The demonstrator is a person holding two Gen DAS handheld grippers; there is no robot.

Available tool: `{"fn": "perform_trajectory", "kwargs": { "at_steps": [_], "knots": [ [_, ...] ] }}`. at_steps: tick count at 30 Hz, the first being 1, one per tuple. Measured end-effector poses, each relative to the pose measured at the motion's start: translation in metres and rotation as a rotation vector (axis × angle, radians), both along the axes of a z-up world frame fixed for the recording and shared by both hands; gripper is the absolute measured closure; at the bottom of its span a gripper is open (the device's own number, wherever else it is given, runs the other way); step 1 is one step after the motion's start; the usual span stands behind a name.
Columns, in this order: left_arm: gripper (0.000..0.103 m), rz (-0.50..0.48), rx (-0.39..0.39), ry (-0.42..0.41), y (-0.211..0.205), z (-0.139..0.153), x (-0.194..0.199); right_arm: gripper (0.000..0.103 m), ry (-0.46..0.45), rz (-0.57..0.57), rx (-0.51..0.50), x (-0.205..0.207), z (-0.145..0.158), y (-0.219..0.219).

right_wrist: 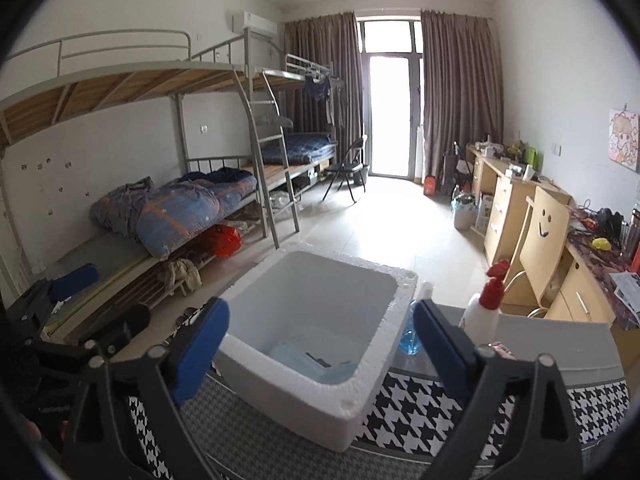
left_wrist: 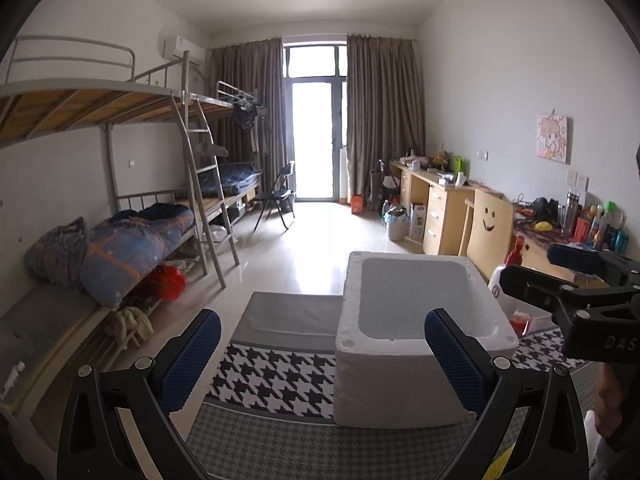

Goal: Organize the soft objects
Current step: 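Move both tools back toward the yellow mesh sleeve and white tissue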

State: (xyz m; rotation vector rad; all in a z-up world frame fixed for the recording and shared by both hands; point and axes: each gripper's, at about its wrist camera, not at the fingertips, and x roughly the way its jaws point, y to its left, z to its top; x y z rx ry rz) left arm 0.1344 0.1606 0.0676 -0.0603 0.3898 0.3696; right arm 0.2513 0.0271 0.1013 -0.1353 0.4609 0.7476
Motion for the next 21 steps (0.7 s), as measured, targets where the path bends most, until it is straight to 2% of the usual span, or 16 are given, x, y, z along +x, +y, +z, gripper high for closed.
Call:
{"fn": "perform_trajectory", "kwargs": {
  "at_steps": [9, 21],
  "knots": [
    [0.001, -0.027, -0.004, -0.034, -0.015, 0.007, -0.015, 0.006, -0.003, -0.026, 0.014, -0.013, -0.001, -0.020],
    [0.001, -0.121, -0.029, -0.030, -0.040, 0.001, -0.029, 0.006, -0.024, -0.064, 0.033, -0.031, -0.008, -0.051]
  ]
}}
